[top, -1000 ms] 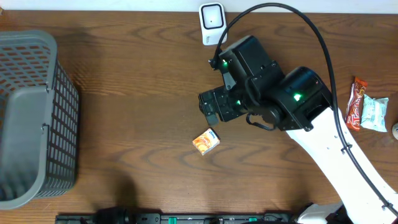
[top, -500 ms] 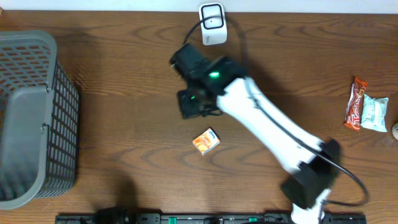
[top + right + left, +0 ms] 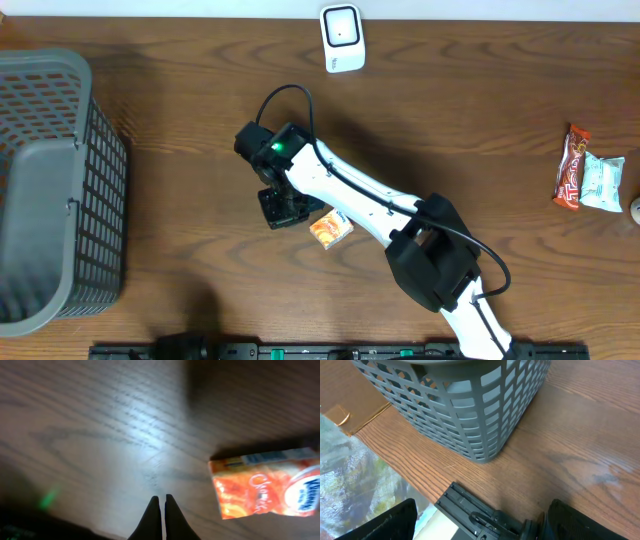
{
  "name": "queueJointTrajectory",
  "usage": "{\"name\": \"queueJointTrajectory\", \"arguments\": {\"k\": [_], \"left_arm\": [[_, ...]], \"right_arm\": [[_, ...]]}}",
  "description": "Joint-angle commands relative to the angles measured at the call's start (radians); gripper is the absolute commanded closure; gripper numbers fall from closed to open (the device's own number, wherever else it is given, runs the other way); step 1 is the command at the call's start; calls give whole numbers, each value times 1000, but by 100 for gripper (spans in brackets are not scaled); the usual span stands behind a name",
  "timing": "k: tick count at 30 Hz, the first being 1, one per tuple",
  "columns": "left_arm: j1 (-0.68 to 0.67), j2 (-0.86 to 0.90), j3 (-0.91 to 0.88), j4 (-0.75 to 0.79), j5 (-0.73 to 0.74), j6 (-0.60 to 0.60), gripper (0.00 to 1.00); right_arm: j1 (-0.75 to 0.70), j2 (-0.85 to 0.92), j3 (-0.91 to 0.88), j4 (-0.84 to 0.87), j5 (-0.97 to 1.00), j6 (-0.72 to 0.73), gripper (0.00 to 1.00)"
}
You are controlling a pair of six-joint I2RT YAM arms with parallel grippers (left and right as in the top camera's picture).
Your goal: Scan the item barcode
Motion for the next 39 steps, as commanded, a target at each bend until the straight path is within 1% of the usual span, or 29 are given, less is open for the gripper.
{"name": "queueJointTrajectory", "arguments": {"k": [1, 5, 15, 22, 27, 30, 33, 36, 39], "left_arm": [[3, 0, 0, -78, -10, 1, 16], [3, 0, 0, -78, -10, 1, 16], [3, 0, 0, -78, -10, 1, 16], [3, 0, 0, -78, -10, 1, 16], [3, 0, 0, -78, -10, 1, 16], [3, 0, 0, -78, -10, 1, 16], [3, 0, 0, -78, -10, 1, 16], [3, 0, 0, -78, -10, 1, 16], [3, 0, 0, -78, -10, 1, 16]], "right_arm": [[-3, 22, -2, 0, 86, 7, 99], [-14, 35, -5, 1, 151, 7, 99], [-27, 44, -90, 72, 151, 6, 99], [-35, 44, -167, 73, 141, -6, 99], [-23, 44, -182, -4, 50, -129, 99], [-19, 44, -182, -111, 107, -197, 99], [-28, 44, -183, -193, 237, -188, 99], [-43, 44, -183, -238, 351, -146, 99], [-51, 40, -172, -235, 308, -148, 99]]}}
